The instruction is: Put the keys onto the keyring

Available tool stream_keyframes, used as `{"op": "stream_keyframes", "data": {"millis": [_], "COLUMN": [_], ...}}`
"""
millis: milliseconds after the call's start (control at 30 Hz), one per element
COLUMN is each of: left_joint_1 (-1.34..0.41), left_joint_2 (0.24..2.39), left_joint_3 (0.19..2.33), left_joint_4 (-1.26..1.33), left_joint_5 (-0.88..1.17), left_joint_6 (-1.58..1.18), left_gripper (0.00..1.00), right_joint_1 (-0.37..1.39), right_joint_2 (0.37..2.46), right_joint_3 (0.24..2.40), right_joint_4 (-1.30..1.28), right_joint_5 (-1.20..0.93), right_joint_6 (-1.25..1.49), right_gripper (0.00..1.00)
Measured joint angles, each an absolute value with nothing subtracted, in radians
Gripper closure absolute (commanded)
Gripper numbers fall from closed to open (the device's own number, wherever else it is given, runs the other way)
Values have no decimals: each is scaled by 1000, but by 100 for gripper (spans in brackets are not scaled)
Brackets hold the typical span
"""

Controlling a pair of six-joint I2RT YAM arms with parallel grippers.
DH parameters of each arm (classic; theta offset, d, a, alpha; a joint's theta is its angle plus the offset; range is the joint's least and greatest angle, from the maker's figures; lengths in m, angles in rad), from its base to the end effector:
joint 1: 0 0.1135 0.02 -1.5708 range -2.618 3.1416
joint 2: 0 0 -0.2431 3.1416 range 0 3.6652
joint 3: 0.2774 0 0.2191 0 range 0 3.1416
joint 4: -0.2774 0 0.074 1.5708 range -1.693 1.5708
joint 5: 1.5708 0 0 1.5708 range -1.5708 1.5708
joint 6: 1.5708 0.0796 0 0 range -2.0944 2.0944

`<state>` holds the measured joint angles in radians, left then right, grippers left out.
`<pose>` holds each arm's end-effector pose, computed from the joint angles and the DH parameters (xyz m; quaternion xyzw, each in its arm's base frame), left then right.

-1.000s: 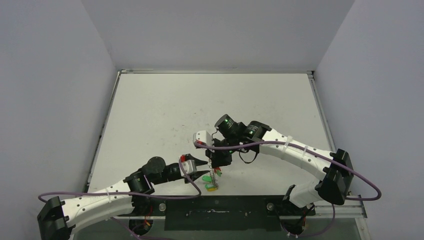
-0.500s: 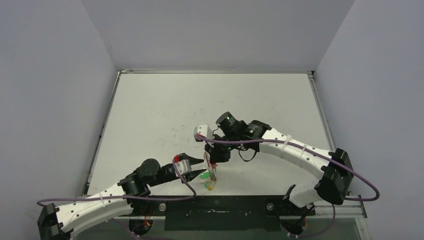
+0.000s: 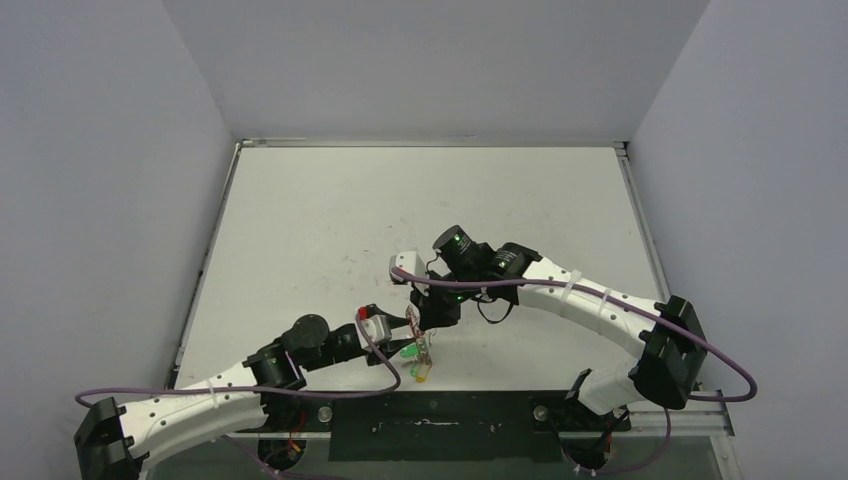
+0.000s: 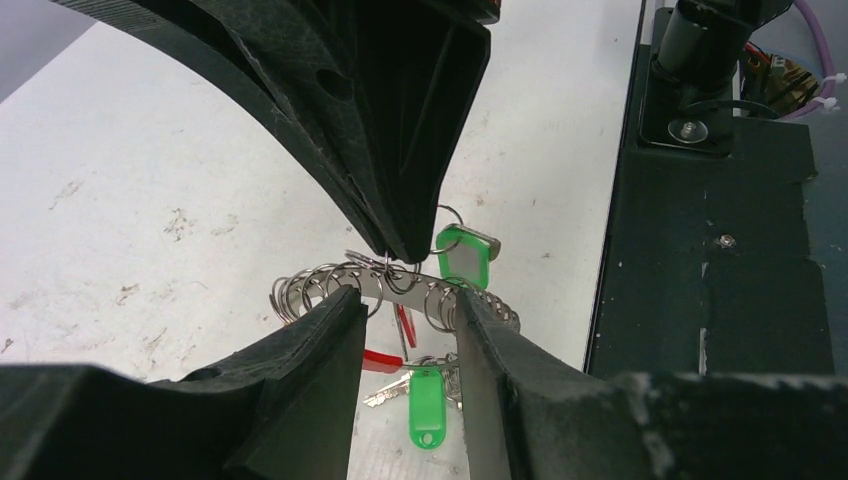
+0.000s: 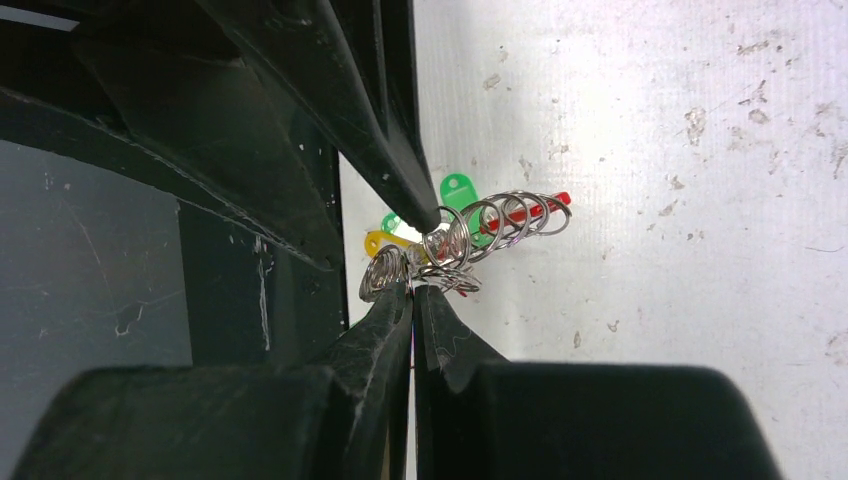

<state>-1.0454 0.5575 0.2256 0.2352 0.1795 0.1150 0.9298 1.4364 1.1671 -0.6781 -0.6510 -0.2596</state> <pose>0.0800 -0.1664 0.2155 0.4547 0.5838 -0.3596 0.5685 0.1328 0.2586 0.2447 -0.5865 0.6921 0.3830 0.1743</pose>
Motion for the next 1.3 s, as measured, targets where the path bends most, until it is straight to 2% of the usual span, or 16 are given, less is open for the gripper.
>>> {"op": "stream_keyframes", "data": {"millis": [133, 367, 500, 567, 667, 867, 1000, 1100, 1167, 1300], "left_joint_1": [-1045, -1045, -1045, -1045, -1045, -1045, -1045, -1045, -1045, -1045], "left_joint_2": [617, 652, 660, 665, 673, 699, 721, 734, 741, 748], "left_joint_3": [226, 226, 226, 226, 226, 228, 233, 238, 243, 244], "left_joint_4": [268, 308, 327, 334, 342, 353, 352, 352, 352, 352], "left_joint_5": [179, 178, 179, 181, 181, 191, 199, 204, 207, 210], "left_joint_6": [113, 112, 109, 109, 109, 114, 117, 117, 117, 116], "left_gripper": [67, 78, 94, 98, 99, 86, 84, 89, 99, 100], "right_joint_1": [930, 930, 930, 930, 930, 930, 930, 930, 930, 930], "right_joint_2": [1436, 1436, 1436, 1436, 1436, 1436, 1436, 1436, 1436, 1436], "right_joint_3": [1150, 1149, 1149, 1149, 1149, 1149, 1149, 1149, 1149, 1149], "right_joint_4": [-671, -666, -667, -667, -670, -683, -682, -683, -683, -691], "right_joint_5": [-663, -677, -686, -686, -687, -687, -687, -687, -687, -687], "right_joint_6": [-266, -273, -275, -276, -276, -277, -276, -276, -276, -279], "right_gripper": [100, 100, 100, 100, 100, 100, 100, 100, 100, 100]}}
